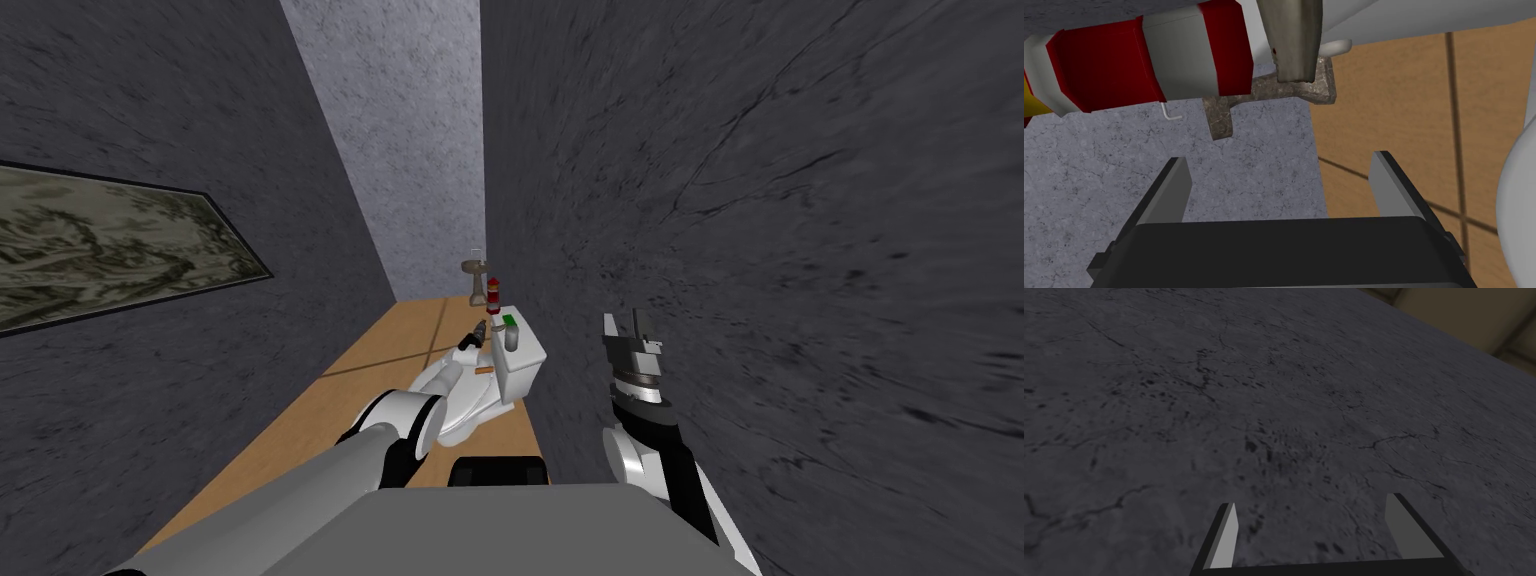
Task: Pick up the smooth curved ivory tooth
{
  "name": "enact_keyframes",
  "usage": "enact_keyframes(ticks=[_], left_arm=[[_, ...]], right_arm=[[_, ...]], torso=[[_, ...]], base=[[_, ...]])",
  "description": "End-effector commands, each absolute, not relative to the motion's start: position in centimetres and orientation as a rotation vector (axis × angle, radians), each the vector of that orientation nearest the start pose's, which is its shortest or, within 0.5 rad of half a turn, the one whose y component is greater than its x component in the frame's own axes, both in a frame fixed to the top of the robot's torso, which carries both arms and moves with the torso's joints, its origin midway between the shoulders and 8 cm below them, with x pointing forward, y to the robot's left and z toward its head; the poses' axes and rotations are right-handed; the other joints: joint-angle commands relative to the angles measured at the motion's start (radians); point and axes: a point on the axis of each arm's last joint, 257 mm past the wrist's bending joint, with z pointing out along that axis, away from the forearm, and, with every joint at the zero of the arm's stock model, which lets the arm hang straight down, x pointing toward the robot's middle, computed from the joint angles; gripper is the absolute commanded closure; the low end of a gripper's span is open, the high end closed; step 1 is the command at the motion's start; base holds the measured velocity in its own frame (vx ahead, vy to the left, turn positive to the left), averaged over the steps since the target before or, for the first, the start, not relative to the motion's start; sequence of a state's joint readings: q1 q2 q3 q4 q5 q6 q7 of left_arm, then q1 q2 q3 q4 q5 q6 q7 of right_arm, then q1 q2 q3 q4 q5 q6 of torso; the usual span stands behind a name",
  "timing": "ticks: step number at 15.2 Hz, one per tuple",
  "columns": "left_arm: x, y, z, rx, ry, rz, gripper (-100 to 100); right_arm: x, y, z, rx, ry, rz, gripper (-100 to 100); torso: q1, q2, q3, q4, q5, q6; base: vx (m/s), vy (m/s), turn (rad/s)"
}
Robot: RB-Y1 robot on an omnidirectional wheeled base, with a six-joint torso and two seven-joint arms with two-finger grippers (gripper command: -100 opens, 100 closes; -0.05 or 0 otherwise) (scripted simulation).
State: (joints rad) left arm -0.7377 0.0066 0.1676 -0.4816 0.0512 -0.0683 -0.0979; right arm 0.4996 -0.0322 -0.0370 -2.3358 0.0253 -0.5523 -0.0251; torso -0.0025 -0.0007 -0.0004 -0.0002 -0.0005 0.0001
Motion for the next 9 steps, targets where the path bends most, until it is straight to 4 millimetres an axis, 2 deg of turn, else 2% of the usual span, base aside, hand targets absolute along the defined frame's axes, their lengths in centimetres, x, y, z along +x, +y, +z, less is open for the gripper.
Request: enact_keyframes(ticks=[1,3,6,8,9], left_arm=[[65.84,11.90,-32.75,-1.375,1.578,-1.111,-100],[65.84,11.90,-32.75,-1.375,1.578,-1.111,-100],[65.82,11.99,-32.74,-1.376,1.579,-1.109,-100],[65.67,12.09,-32.89,-1.377,1.576,-1.110,-100],[65.63,12.12,-32.92,-1.377,1.575,-1.110,100]], right_arm=[[32.18,-27.80,5.87,0.533,0.573,1.300,0],[32.18,-27.80,5.87,0.533,0.573,1.300,0],[32.18,-27.80,5.87,0.533,0.573,1.300,0],[32.18,-27.81,5.86,0.533,0.573,1.300,0],[32.18,-27.81,5.87,0.533,0.573,1.300,0]], torso=[[0.000,0.000,0.000,0.000,0.000,0.000],[-0.002,-0.001,0.000,0.000,0.000,0.000],[0.001,0.000,0.000,0.000,0.000,0.000],[0.001,-0.002,-0.001,0.000,0.000,0.000],[0.001,-0.003,-0.002,-0.001,0.000,0.000]], base=[[0.017,-0.051,-0.007],[0.015,-0.053,-0.002],[0.003,-0.012,0.001],[0.067,-0.024,-0.025],[0.019,-0.007,0.002]])
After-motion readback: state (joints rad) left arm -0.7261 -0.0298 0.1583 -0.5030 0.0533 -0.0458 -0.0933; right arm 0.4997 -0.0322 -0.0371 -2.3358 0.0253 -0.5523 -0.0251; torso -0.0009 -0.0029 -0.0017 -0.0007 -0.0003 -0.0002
